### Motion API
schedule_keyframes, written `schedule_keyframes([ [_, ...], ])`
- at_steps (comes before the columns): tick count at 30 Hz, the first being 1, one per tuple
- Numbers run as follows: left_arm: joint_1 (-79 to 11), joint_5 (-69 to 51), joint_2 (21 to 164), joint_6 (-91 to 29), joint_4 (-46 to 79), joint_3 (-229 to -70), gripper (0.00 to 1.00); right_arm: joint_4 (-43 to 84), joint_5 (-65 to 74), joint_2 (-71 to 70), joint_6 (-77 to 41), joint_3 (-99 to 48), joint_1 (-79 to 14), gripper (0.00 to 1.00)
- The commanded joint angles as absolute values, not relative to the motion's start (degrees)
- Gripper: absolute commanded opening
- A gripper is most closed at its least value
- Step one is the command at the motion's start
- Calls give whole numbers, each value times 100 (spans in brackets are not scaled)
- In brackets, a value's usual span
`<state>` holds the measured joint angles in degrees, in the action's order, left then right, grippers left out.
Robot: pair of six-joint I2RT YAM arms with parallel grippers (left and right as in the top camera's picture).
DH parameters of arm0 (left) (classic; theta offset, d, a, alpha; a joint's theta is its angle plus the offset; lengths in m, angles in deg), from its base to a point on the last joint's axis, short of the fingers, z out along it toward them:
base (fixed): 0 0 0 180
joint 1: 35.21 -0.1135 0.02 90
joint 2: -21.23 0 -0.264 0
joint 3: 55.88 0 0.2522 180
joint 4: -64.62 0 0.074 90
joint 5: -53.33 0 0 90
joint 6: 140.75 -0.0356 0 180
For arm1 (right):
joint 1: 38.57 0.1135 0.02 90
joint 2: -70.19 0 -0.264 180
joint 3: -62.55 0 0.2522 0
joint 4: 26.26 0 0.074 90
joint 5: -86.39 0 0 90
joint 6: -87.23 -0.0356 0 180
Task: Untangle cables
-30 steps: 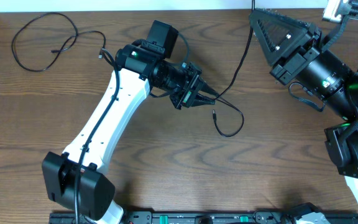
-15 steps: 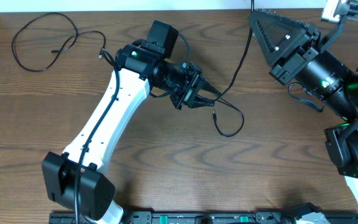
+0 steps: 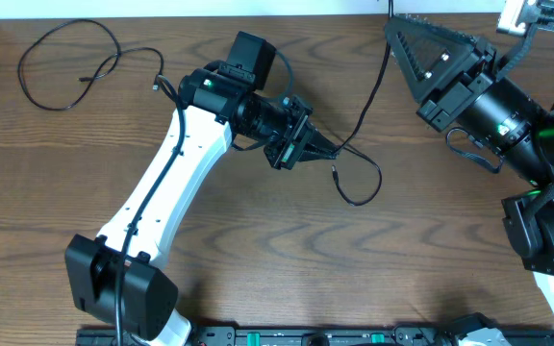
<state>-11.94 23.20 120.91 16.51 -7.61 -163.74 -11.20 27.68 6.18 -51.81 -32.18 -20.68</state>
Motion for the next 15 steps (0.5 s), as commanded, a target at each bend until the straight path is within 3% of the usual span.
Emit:
schedule_keyframes([
  [1, -1187, 1999, 12124, 1599, -772, -16359, 8, -1087, 2761, 655, -5201, -3260, -2153, 1],
  [9, -1187, -628, 12124, 1551, -1096, -16359, 8, 65, 2763, 655, -5026, -3260, -2558, 1],
  [15, -1187, -1341, 12121, 1336, -1122, -16359, 8, 1549, 2582, 655, -4495, -3260, -3003, 1],
])
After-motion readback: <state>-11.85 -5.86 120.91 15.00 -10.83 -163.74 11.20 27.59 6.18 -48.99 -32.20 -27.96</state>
